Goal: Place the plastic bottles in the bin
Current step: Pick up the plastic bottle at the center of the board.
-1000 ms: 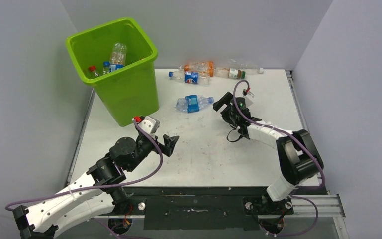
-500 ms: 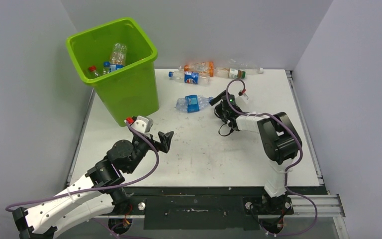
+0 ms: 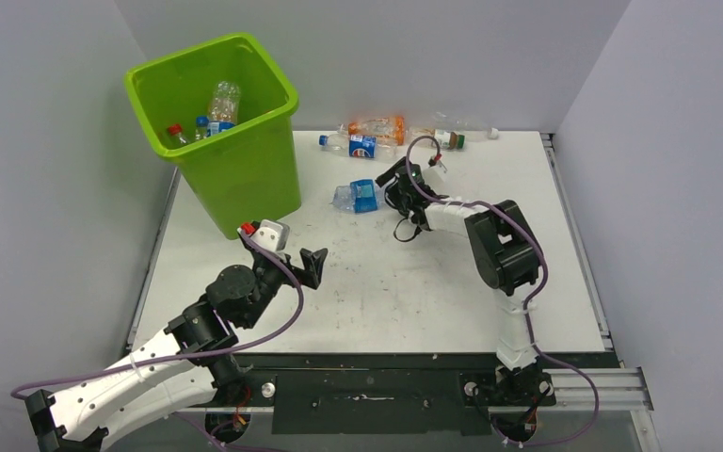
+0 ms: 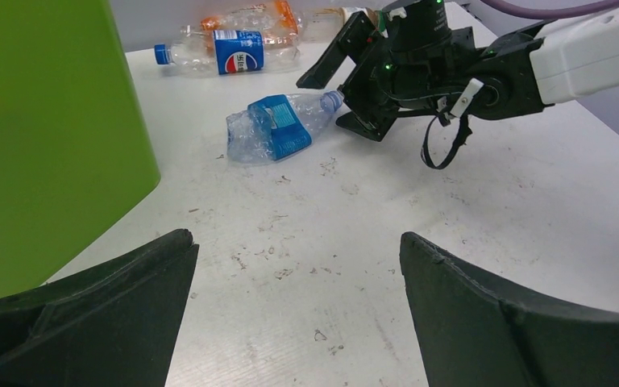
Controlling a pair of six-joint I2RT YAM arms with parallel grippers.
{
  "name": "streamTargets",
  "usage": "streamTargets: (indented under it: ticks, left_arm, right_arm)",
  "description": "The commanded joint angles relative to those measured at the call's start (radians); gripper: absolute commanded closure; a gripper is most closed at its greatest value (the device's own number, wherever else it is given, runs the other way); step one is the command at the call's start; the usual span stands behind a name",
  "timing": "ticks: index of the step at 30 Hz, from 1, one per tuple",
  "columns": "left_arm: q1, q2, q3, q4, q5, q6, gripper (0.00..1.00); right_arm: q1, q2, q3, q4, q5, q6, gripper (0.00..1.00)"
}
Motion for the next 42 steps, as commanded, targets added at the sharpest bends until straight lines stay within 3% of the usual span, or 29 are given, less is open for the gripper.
streamTargets:
  ticks: [1, 7, 16, 21, 31, 33, 37, 40, 42]
  left_arm:
    - [-0.006, 0.006, 0.006, 0.048, -0.009, -0.001, 0.04]
    - [-0.007, 0.011, 0.009, 0.047, -0.019, 0.001, 0.04]
    - [-0.007, 0.017, 0.014, 0.043, -0.011, 0.006, 0.04]
    - [-0.007, 0.011, 0.016, 0.039, -0.017, 0.011, 0.04]
    - [-0.007, 0.003, 0.020, 0.036, 0.005, 0.006, 0.04]
    - [-0.008, 0.000, 0.022, 0.034, 0.012, 0.002, 0.04]
    - [-0.008, -0.006, 0.026, 0.033, 0.028, -0.004, 0.04]
    - [-0.009, -0.010, 0.026, 0.031, 0.031, -0.008, 0.04]
    - [-0.009, -0.014, 0.025, 0.029, 0.029, -0.010, 0.04]
  right_arm:
    - [-0.002, 0.089, 0.141, -0.142, 0.029, -0.055, 0.06]
    - [-0.005, 0.183, 0.272, -0.253, 0.030, -0.128, 0.01]
    - [-0.020, 0.282, 0.348, -0.324, -0.056, -0.310, 0.17]
    - [-0.022, 0.249, 0.331, -0.342, -0.080, -0.465, 0.34]
    - [-0.018, 0.085, 0.204, -0.429, -0.001, -0.725, 0.38]
    - [-0.021, 0.038, 0.166, -0.437, -0.001, -0.740, 0.37]
    - [-0.031, -0.065, 0.098, -0.416, -0.072, -0.721, 0.11]
    - [-0.044, -0.122, 0.074, -0.428, -0.111, -0.680, 0.01]
    - [-0.050, -0.160, 0.052, -0.440, -0.124, -0.655, 0.05]
